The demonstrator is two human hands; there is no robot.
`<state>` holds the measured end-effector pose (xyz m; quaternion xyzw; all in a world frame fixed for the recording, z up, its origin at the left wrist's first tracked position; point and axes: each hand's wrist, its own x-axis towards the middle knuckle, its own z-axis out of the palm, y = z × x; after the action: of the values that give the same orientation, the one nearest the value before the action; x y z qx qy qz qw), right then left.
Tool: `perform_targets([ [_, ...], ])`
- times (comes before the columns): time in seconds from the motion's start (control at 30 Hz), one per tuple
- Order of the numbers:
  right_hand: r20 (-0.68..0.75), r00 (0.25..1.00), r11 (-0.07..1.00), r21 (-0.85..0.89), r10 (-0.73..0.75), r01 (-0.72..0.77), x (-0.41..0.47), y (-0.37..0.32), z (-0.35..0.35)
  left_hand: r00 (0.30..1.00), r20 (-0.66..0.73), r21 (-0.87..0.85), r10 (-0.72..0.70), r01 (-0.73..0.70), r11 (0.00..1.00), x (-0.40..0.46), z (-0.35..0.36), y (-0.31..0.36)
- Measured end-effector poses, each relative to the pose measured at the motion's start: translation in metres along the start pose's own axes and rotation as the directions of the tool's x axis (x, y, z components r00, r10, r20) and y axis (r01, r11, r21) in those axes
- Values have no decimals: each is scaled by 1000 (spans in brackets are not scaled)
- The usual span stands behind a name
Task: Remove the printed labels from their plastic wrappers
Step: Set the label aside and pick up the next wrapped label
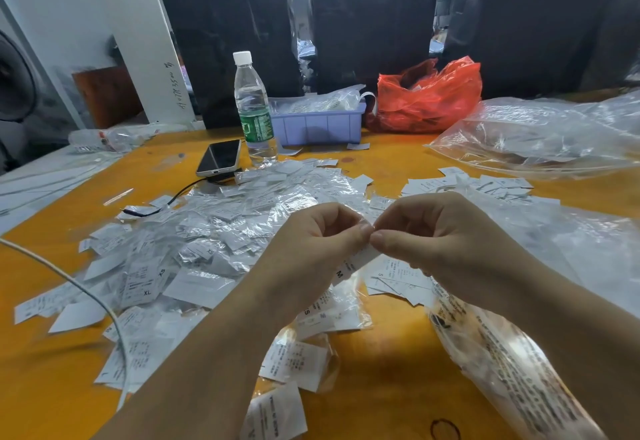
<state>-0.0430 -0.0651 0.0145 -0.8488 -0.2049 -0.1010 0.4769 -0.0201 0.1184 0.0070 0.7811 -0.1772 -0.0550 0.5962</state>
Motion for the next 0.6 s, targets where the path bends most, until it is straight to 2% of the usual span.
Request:
perform_targets([
  [0.13,-14,1000,998,-61,-20,20,0,1,3,999,-36,56,7,-5,998,1,-1,-1],
  [0.33,-67,997,999,-18,49,-51,3,8,4,992,-105,307,66,-31,951,2,-9,-2],
  [0.47,-82,996,990,-137,22,-33,6,8,8,994,-89,534,61,-3,845,1,-11,-2],
  [0.6,-123,989,963,-265,-76,41,8,3,14,992,-124,607,23,57,793,1,-17,-2],
])
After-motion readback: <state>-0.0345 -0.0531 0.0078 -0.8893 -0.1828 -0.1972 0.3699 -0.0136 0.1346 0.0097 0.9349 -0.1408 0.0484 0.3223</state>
